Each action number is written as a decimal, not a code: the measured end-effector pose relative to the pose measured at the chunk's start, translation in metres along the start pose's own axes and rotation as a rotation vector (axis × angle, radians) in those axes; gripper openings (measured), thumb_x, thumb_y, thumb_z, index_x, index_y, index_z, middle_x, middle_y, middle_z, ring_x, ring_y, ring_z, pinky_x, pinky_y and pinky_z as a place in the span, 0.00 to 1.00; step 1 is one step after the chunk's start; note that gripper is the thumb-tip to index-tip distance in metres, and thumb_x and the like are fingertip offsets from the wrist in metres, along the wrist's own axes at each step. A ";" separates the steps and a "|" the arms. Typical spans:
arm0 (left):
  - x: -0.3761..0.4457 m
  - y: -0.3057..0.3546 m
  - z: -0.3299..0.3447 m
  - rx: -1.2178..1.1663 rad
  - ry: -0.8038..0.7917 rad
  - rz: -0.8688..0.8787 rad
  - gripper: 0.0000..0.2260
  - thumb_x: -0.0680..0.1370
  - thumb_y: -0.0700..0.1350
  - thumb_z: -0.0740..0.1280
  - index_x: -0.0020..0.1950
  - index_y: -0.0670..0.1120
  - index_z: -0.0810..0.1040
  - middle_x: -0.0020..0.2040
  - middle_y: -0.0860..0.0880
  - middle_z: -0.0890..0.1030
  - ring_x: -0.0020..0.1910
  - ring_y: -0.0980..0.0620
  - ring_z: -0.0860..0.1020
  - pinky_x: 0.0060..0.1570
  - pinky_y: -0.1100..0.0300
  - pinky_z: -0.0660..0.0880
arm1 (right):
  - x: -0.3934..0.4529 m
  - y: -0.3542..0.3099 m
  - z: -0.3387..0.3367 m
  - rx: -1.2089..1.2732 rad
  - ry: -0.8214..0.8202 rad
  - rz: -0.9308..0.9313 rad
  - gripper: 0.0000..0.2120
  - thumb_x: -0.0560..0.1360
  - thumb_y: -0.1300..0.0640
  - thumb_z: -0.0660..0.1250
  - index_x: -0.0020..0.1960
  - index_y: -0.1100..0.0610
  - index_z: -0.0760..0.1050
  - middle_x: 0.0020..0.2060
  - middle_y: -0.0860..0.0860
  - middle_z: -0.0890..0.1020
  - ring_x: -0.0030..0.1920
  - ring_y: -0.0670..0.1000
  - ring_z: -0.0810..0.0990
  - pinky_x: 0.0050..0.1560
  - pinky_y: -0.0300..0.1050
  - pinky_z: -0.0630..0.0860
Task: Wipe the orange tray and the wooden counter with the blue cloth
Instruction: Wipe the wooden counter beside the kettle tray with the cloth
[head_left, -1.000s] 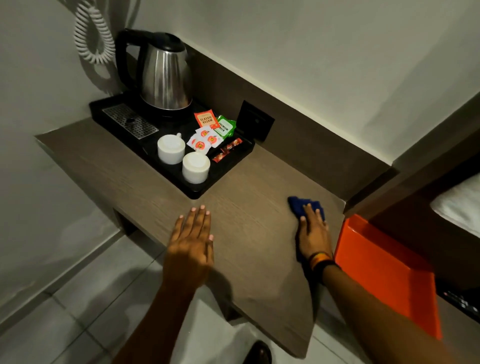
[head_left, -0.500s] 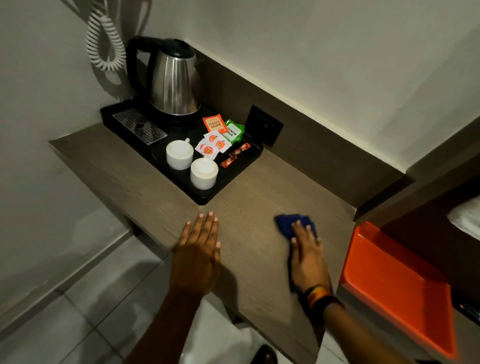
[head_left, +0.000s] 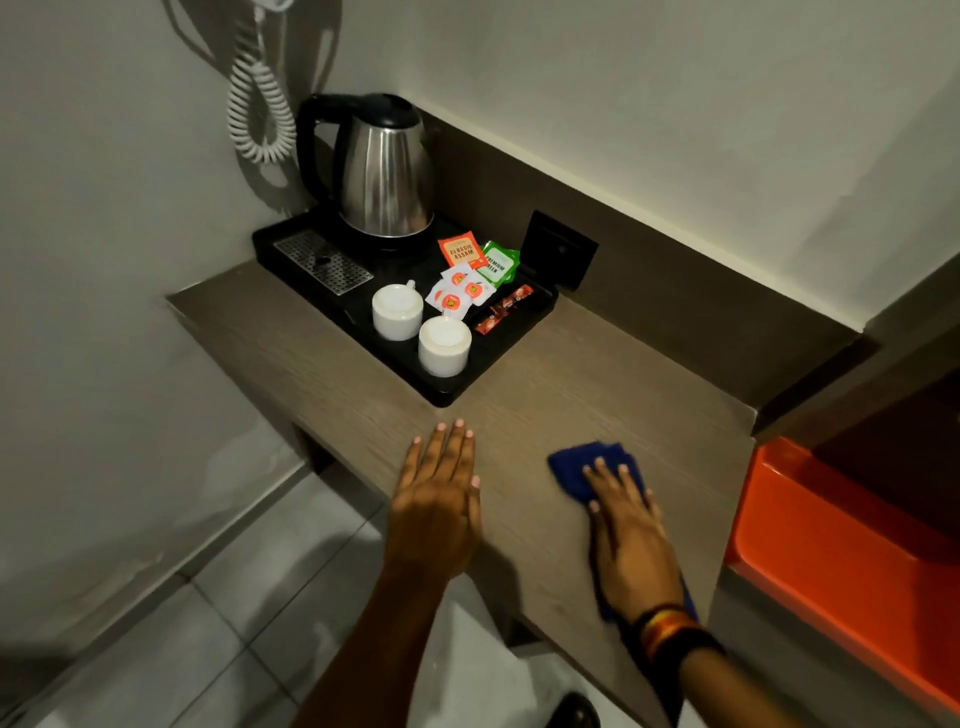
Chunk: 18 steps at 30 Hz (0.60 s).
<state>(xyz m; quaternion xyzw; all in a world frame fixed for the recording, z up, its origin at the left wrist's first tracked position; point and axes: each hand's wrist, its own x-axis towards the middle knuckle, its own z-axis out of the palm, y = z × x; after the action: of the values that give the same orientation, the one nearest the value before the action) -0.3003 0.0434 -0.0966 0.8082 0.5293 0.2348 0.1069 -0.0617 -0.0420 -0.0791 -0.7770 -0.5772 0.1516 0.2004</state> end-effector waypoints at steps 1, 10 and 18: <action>-0.001 -0.001 0.003 -0.005 0.034 0.014 0.22 0.86 0.48 0.59 0.80 0.45 0.68 0.81 0.45 0.68 0.81 0.47 0.66 0.79 0.41 0.67 | 0.016 0.001 -0.003 -0.002 0.036 0.033 0.23 0.85 0.49 0.52 0.78 0.36 0.58 0.80 0.40 0.58 0.81 0.43 0.50 0.82 0.60 0.50; -0.010 0.003 0.004 0.052 0.286 0.131 0.19 0.82 0.39 0.69 0.73 0.36 0.76 0.73 0.36 0.77 0.75 0.40 0.75 0.70 0.36 0.76 | -0.045 -0.037 0.014 -0.145 -0.178 -0.330 0.23 0.85 0.48 0.48 0.80 0.39 0.57 0.80 0.38 0.57 0.82 0.41 0.46 0.82 0.49 0.43; 0.006 0.003 -0.005 0.045 -0.158 -0.041 0.27 0.86 0.51 0.47 0.84 0.45 0.55 0.86 0.46 0.55 0.85 0.48 0.51 0.84 0.43 0.50 | 0.023 -0.033 0.004 -0.066 -0.067 -0.126 0.23 0.85 0.54 0.56 0.79 0.44 0.62 0.80 0.45 0.62 0.82 0.49 0.54 0.81 0.52 0.44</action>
<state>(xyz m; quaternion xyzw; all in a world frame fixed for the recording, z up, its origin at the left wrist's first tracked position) -0.2984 0.0468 -0.0891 0.8155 0.5408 0.1562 0.1347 -0.0846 -0.0111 -0.0664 -0.7398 -0.6360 0.1457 0.1644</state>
